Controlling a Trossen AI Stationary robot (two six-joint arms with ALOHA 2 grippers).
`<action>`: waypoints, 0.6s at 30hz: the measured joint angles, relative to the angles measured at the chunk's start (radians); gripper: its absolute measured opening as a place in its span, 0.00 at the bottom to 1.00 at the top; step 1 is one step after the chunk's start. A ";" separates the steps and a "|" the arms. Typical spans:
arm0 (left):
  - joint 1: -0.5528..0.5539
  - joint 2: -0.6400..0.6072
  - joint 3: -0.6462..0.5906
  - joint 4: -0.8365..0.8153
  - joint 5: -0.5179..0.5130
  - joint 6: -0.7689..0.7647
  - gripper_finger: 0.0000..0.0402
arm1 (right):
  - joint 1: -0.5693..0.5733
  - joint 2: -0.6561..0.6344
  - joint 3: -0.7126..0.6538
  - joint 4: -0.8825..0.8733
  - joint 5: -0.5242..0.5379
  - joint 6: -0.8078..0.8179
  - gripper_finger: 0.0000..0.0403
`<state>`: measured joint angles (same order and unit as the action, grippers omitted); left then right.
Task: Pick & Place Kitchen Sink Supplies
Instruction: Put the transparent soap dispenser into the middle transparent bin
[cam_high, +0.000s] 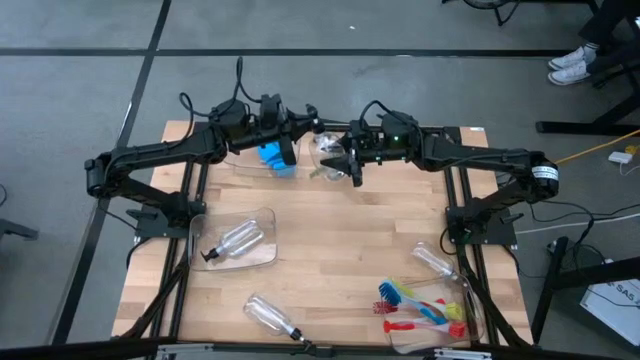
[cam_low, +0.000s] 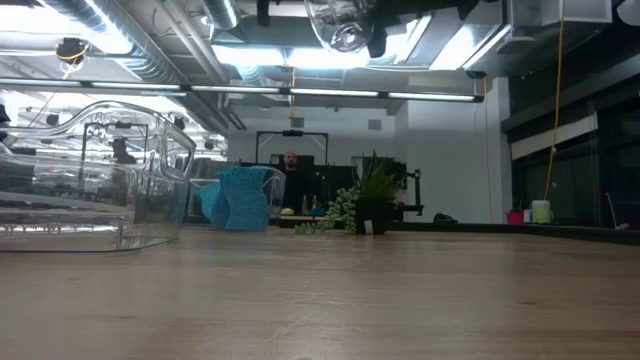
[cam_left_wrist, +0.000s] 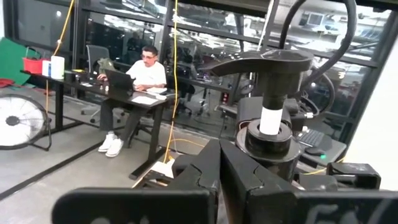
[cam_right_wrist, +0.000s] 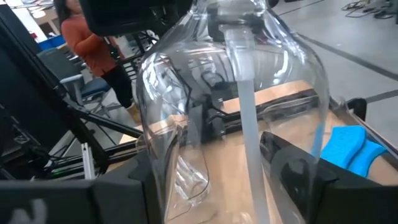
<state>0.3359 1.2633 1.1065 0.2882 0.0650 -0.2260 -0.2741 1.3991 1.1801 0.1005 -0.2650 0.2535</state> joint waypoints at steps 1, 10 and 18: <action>0.000 0.000 0.000 0.000 -0.001 0.000 0.00 | 0.000 0.000 0.000 -0.001 0.007 0.000 0.54; 0.002 0.000 0.000 -0.003 -0.014 -0.006 0.00 | 0.000 -0.002 0.000 -0.017 0.103 -0.003 0.54; 0.002 0.000 0.000 0.001 -0.006 -0.021 0.00 | -0.002 -0.003 0.000 -0.028 0.227 0.011 0.54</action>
<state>0.3382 1.2633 1.1061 0.2889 0.0594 -0.2469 -0.2759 1.3956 1.1801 0.0730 -0.0383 0.2645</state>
